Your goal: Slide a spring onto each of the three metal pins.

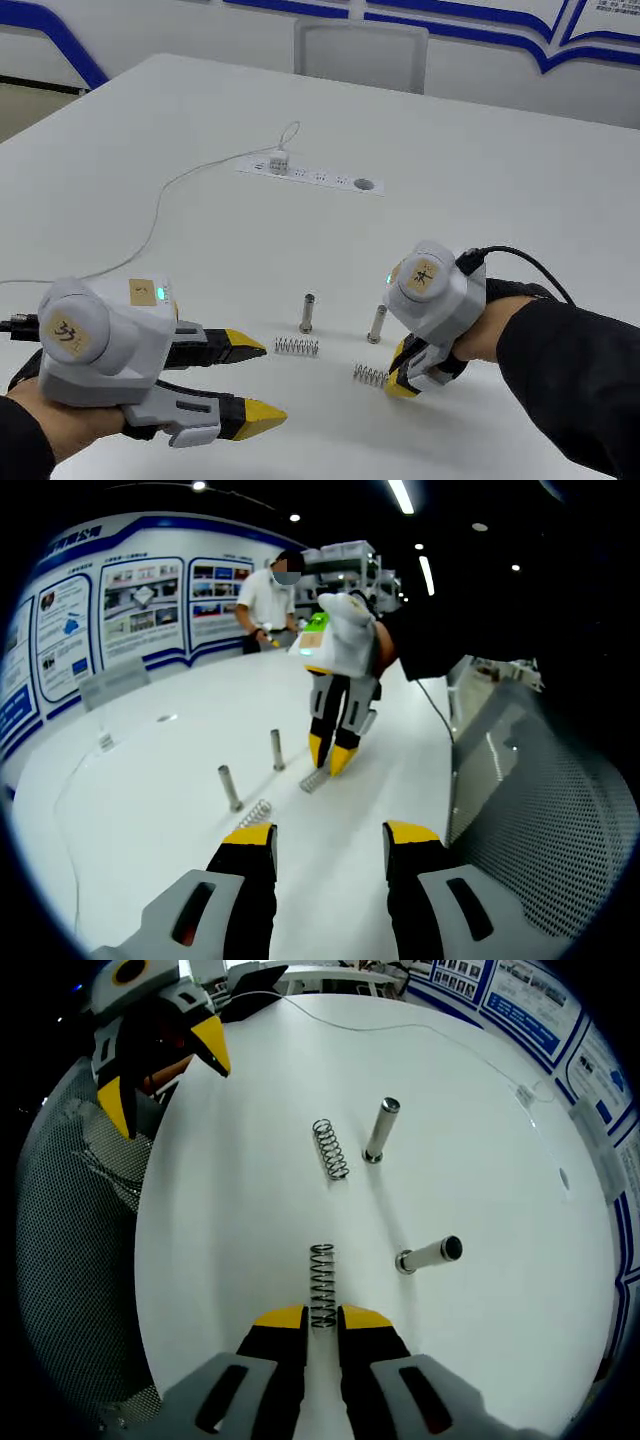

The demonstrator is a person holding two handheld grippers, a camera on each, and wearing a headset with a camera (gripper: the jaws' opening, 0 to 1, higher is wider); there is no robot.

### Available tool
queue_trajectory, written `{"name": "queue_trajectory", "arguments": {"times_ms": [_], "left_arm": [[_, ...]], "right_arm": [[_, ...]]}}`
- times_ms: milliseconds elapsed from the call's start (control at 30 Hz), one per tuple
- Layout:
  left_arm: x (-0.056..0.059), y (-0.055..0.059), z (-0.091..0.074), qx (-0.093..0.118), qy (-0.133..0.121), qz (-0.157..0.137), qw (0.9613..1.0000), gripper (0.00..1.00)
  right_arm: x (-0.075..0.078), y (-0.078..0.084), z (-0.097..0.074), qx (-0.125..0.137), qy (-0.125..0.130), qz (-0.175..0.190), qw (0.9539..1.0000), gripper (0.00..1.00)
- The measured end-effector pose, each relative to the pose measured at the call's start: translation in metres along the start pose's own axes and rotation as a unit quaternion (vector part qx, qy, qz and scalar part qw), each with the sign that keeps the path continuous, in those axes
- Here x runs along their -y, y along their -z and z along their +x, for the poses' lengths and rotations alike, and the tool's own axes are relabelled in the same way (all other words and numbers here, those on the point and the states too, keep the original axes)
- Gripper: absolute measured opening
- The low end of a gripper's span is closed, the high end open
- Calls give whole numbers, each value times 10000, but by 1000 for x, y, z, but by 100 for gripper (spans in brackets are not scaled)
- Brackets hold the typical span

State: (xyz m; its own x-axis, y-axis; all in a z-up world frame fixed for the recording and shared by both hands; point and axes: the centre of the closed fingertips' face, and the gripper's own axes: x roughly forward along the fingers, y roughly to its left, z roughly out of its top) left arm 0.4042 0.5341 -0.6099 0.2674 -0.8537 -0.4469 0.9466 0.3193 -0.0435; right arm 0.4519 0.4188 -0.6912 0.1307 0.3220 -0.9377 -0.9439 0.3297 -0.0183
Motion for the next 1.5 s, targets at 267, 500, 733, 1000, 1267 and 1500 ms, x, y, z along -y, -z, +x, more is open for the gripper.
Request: {"name": "queue_trajectory", "arguments": {"times_ms": [267,500,733,1000,1267,1500], "left_arm": [[0,0,1,-15,9,20,10000,43],[0,-1,5,-54,56,77,9999,43],[1,-5,15,-140,194,207,9995,42],[5,-8,24,-197,364,331,9986,40],[12,-12,29,-183,505,420,9977,38],[19,-14,31,-163,607,495,9968,32]], "right_arm": [[-1,1,2,-20,-13,14,10000,12],[-4,1,-5,-58,5,-3,10000,12],[-21,-9,-20,-57,-107,-237,9996,12],[-44,-28,-37,117,-269,-547,9981,12],[-61,-50,-49,328,-372,-961,9941,12],[-68,-61,-54,423,-408,-1192,9911,12]]}}
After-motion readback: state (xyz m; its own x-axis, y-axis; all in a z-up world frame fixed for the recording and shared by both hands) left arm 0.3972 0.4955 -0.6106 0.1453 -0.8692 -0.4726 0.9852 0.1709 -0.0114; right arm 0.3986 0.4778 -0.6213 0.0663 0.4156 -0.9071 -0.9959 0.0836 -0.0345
